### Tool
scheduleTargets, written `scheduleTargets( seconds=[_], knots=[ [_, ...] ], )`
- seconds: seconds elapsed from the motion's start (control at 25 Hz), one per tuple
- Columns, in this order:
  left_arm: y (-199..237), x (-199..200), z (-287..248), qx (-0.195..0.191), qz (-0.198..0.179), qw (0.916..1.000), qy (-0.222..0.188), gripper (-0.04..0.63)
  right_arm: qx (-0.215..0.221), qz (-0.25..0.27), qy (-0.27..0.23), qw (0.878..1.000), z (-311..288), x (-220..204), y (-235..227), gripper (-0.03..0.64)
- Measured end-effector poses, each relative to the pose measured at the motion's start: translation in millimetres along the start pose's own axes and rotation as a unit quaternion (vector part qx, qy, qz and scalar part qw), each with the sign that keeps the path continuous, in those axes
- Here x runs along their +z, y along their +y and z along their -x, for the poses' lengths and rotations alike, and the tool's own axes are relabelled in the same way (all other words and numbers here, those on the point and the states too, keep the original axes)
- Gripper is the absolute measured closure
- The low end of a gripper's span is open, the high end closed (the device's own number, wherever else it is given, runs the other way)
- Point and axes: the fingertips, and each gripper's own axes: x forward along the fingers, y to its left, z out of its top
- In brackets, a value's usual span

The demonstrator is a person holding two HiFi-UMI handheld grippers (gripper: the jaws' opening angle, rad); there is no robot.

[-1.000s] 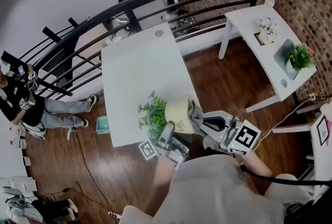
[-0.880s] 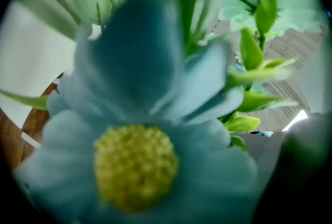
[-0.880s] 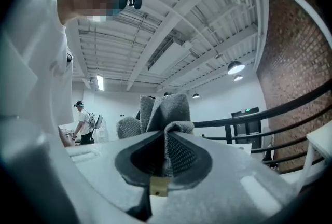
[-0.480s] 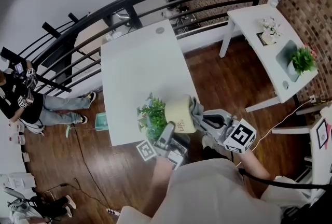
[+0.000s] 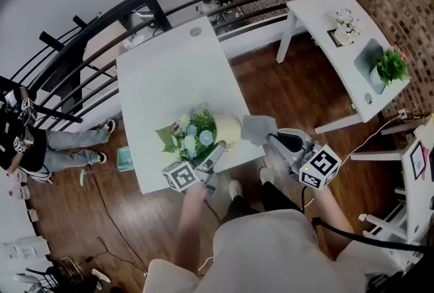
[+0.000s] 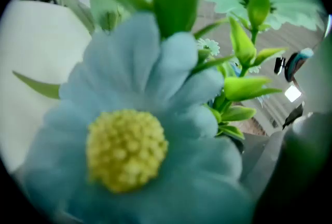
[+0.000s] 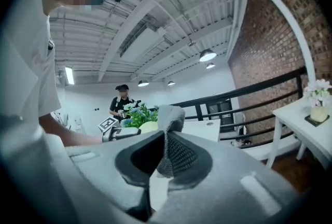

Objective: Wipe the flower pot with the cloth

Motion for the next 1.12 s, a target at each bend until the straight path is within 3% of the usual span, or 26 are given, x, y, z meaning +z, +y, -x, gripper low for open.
scheduleTargets(
  seconds=[0.08, 0.16, 0.24, 0.36, 0.44, 0.48, 0.72, 0.84, 0.92, 1.0, 1.12],
  knots=[
    [18, -9, -5, 0.027, -0.068, 0.9961, 0.049, 0.087, -0.022, -0.011, 0.005, 1.0, 10, -11, -8, 0.611],
    [38, -25, -10, 0.047, -0.124, 0.9856, 0.104, 0.087, -0.041, -0.021, 0.015, 0.999, 18, -26, -8, 0.611],
    [59, -42, -14, 0.071, -0.178, 0.9689, 0.157, 0.087, -0.055, -0.032, 0.024, 0.998, 24, -40, -4, 0.611],
    [92, -67, -15, 0.11, -0.254, 0.9346, 0.223, 0.087, -0.065, -0.043, 0.032, 0.996, 29, -56, 10, 0.611],
    [113, -83, -13, 0.13, -0.29, 0.9146, 0.25, 0.089, -0.071, -0.047, 0.036, 0.996, 31, -64, 21, 0.611],
    [121, -89, -12, 0.136, -0.299, 0.909, 0.256, 0.089, -0.074, -0.048, 0.037, 0.995, 31, -68, 25, 0.611],
    [137, -97, -20, 0.136, -0.351, 0.8971, 0.232, 0.075, -0.11, -0.047, 0.041, 0.992, 40, -78, 41, 0.611],
    [136, -111, -9, 0.144, -0.34, 0.898, 0.24, 0.004, -0.113, -0.045, 0.036, 0.992, 46, -74, 58, 0.611],
    [131, -120, 7, 0.157, -0.337, 0.8978, 0.236, -0.006, -0.109, -0.042, 0.029, 0.993, 52, -73, 70, 0.611],
    [118, -126, 29, 0.172, -0.329, 0.9034, 0.215, -0.006, -0.103, -0.04, 0.026, 0.994, 59, -74, 79, 0.611],
    [86, -118, 67, 0.196, -0.315, 0.9168, 0.148, -0.005, -0.095, -0.029, 0.018, 0.995, 63, -74, 86, 0.611]
  ],
)
